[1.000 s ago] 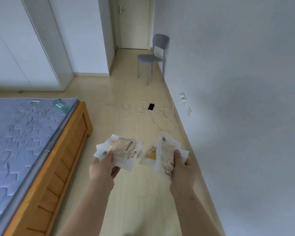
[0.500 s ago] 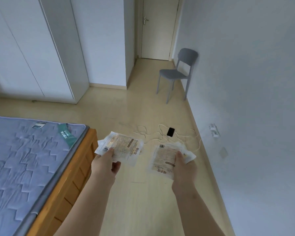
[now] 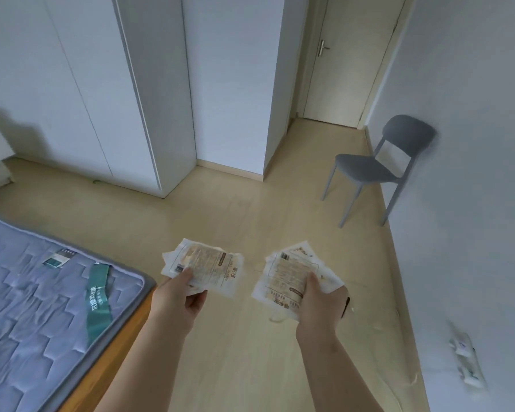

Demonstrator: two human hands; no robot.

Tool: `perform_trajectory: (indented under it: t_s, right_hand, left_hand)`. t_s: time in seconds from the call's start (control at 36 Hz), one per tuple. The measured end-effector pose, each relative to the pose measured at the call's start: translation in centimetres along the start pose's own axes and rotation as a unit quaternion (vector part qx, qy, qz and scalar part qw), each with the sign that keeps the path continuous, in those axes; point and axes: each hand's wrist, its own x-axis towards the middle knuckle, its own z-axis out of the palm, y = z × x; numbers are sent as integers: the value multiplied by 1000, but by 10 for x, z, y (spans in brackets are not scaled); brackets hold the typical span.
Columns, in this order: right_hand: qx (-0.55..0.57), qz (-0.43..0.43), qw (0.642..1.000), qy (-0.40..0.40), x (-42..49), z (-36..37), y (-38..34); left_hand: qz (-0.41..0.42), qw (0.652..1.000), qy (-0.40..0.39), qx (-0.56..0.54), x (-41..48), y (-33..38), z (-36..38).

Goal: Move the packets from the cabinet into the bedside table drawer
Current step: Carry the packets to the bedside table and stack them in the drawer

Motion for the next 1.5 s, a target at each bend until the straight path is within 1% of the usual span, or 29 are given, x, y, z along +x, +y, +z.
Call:
perform_trajectory:
  t_s: [0.06, 0.14, 0.19, 0.28, 0.42, 0.56, 0.61, 0.72, 0.81, 1.03, 1.08, 1.17, 1.25, 1.33, 1.42, 1.5]
  right_hand:
    - [-11, 3, 1000, -26, 23, 37, -10]
    - [-45, -5, 996, -74, 49, 96, -14]
    - [-59, 0, 994, -91, 65, 137, -13]
    - [-77, 0, 991, -106, 94, 202, -10]
    - [-96, -4, 989, -114, 137, 319, -17]
    - [-113, -19, 983, -142, 161, 438, -36]
    - [-128, -29, 979, -158, 169, 480, -38]
    - [-127, -10, 975, -185, 184, 561, -32]
    - [-145, -1, 964, -221, 192, 626, -23]
    - [-163, -6, 939, -302, 228, 821, -22]
    - [-168, -2, 927, -336, 227, 873, -23]
    - [-178, 34, 901, -394, 206, 947, -20]
    - [-213, 45, 857, -466, 169, 1009, -7]
    - [-226, 73, 820, -521, 130, 1061, 12]
    - [-219, 110, 797, -552, 94, 1112, 32]
    - [-207, 133, 788, -565, 57, 1168, 49]
  left_hand:
    - [9, 1000, 9, -17, 23, 17, 21]
    - [19, 998, 45, -37, 61, 43, 38]
    - [25, 996, 69, -55, 92, 64, 45]
    - [26, 993, 82, -83, 145, 98, 58]
    - [30, 991, 75, -108, 237, 170, 90]
    - [65, 989, 82, -101, 307, 261, 117]
    - [73, 987, 96, -105, 329, 289, 121]
    - [82, 982, 119, -118, 380, 337, 123]
    - [89, 974, 146, -146, 427, 372, 120]
    - [116, 953, 193, -200, 557, 488, 140]
    - [142, 949, 214, -183, 578, 521, 143]
    - [197, 931, 279, -131, 600, 564, 127]
    - [232, 904, 340, -120, 615, 599, 94]
    - [258, 879, 382, -119, 631, 631, 56]
    - [257, 876, 395, -102, 655, 669, 12]
    - [222, 877, 423, -60, 686, 718, -36]
